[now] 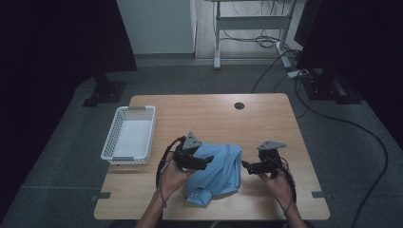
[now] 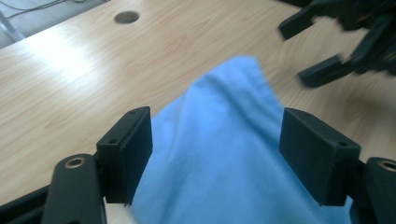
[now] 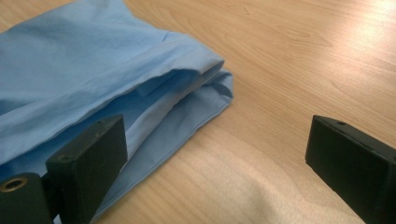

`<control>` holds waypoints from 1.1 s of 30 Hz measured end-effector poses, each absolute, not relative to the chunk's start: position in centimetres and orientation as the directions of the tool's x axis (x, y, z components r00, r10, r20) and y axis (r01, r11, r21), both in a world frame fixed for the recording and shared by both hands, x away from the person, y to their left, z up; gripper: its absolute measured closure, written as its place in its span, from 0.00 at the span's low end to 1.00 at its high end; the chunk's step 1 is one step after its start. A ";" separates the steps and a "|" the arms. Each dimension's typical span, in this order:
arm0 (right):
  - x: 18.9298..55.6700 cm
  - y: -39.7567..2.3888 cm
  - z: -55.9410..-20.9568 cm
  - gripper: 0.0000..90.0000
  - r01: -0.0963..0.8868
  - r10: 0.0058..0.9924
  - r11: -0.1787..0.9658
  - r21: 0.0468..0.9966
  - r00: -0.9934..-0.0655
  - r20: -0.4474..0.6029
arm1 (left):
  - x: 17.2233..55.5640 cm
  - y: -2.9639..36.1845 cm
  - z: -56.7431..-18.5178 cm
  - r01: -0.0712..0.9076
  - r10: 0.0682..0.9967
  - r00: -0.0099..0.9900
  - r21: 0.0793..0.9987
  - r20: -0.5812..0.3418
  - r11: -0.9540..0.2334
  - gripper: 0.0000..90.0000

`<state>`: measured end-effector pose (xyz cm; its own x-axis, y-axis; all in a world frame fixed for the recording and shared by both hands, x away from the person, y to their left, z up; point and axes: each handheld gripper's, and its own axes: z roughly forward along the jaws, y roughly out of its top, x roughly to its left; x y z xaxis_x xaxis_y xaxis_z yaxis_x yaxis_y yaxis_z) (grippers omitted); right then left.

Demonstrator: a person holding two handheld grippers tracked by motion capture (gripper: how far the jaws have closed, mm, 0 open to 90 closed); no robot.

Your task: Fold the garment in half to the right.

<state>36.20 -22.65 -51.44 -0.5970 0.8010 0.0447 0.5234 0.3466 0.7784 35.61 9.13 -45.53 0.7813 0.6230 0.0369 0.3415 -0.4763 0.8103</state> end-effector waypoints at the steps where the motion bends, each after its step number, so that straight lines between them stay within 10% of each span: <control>1: 36.0 -22.7 -51.4 0.06 0.522 0.798 0.348 0.779 -0.601 0.046 | 35.5 9.6 -45.8 0.345 0.628 0.777 0.809 0.038 -0.476 0.27; 33: 33.3 -24.4 -56.3 0.04 0.540 0.783 0.423 0.728 -0.622 0.006 | 33.8 18.5 -55.5 0.504 0.746 0.665 0.724 0.023 -0.471 0.16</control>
<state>33.30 -24.40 -56.26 -0.6219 0.7831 0.0065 0.5400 0.4228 0.7278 33.83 18.45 -55.48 0.6651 0.7464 0.0225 0.5042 -0.4712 0.7237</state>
